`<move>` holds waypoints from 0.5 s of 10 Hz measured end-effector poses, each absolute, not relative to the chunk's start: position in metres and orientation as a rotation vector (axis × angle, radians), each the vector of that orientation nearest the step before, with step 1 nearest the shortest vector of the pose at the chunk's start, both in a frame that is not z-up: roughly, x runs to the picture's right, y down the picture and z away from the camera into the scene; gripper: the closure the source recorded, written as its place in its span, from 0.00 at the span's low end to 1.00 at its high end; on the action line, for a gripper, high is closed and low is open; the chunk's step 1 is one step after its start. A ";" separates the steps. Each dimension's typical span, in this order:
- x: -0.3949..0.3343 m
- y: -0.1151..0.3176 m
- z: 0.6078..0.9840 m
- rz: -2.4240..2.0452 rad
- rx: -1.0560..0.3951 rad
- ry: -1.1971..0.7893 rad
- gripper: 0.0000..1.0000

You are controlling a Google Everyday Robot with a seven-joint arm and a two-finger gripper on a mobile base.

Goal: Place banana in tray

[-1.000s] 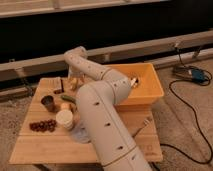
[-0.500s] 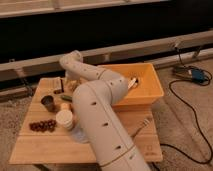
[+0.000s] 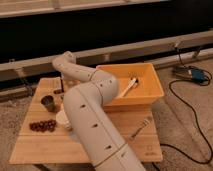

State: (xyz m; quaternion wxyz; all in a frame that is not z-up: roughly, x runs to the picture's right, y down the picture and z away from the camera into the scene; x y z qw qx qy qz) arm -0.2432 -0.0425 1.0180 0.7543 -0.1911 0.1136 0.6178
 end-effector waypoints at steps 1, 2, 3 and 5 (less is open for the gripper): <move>-0.242 -0.041 1.017 1.336 -0.410 0.255 0.93; -0.236 -0.041 1.013 1.327 -0.402 0.263 0.98; -0.226 -0.040 1.007 1.325 -0.394 0.265 1.00; -0.204 -0.048 0.983 1.343 -0.379 0.250 1.00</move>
